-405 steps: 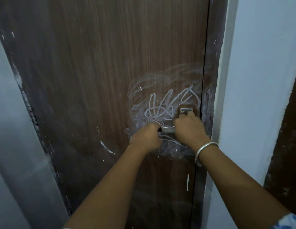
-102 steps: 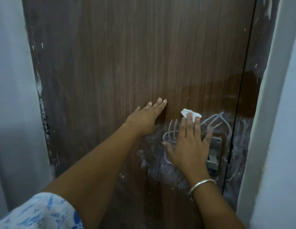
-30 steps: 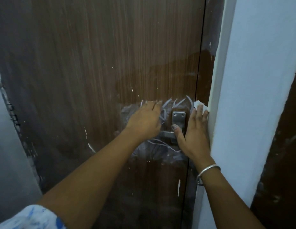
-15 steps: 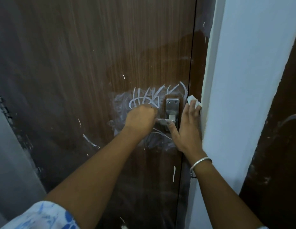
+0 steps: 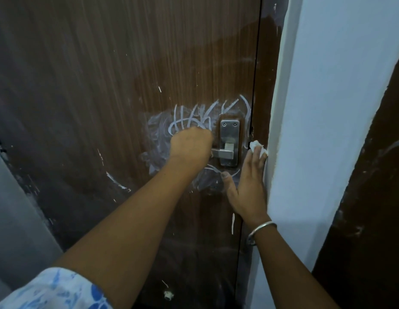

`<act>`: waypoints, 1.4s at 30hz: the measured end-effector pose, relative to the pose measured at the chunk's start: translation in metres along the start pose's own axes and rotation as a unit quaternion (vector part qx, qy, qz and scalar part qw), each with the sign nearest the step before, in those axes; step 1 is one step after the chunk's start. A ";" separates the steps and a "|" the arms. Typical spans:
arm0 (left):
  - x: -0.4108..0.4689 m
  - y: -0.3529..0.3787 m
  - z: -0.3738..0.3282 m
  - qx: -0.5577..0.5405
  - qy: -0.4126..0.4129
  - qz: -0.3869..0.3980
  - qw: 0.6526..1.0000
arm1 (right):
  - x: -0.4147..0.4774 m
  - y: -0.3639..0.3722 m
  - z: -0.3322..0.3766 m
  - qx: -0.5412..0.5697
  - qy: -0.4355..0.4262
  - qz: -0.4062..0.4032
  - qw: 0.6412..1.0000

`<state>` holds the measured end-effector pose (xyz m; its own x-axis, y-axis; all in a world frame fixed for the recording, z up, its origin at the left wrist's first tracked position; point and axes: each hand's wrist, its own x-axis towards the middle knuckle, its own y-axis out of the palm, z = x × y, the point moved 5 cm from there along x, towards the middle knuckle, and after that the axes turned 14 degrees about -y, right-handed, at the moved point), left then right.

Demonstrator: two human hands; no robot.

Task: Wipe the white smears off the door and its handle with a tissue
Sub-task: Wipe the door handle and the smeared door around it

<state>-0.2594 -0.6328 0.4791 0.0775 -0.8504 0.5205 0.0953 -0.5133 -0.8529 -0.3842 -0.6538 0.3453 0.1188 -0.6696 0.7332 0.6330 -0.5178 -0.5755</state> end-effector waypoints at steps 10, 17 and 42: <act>-0.001 0.002 0.001 -0.028 -0.001 -0.009 1.000 | -0.067 0.032 -0.016 0.042 0.059 0.035 0.997; 0.000 0.004 0.003 -0.038 -0.007 -0.018 0.999 | -0.003 0.003 0.001 0.025 0.009 -0.042 0.999; -0.001 0.002 0.003 -0.049 -0.012 -0.007 0.999 | -0.044 0.040 -0.011 -0.140 -0.081 0.106 0.981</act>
<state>-0.2566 -0.6330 0.4767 0.1002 -0.8408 0.5320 -0.0007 -0.5347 -0.8450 -0.3726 -0.6515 0.2857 0.3595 -0.6960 0.6215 0.3495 -0.5171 -0.7813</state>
